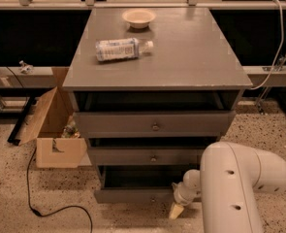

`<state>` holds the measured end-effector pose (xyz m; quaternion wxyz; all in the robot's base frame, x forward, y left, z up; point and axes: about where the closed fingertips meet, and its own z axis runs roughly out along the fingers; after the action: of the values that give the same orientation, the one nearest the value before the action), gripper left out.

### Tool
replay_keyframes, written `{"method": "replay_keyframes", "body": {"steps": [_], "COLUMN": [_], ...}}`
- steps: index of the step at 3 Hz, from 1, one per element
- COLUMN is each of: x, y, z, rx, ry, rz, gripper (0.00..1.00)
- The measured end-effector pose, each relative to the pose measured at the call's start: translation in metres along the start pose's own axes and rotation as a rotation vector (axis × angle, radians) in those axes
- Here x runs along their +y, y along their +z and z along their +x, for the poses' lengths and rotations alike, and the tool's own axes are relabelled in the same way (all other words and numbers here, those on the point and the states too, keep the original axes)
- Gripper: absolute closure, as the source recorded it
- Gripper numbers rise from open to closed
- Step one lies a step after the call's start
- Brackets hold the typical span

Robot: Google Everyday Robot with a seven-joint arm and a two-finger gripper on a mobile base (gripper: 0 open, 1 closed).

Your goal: Open bottom drawer

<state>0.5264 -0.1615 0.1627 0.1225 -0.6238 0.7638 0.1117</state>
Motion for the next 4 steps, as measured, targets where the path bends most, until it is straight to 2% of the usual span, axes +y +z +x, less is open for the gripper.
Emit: {"method": "replay_keyframes", "body": {"steps": [1,2,4], "x": [0.030,0.040,0.049], "y": [0.007,0.007,-0.001], "z": [0.010,0.012,0.009], "rx": [0.008,0.013,0.004], "ry": [0.008,0.012,0.007], "rz": [-0.056,-0.079,-0.096], "gripper": [0.00,0.00,0.50]}}
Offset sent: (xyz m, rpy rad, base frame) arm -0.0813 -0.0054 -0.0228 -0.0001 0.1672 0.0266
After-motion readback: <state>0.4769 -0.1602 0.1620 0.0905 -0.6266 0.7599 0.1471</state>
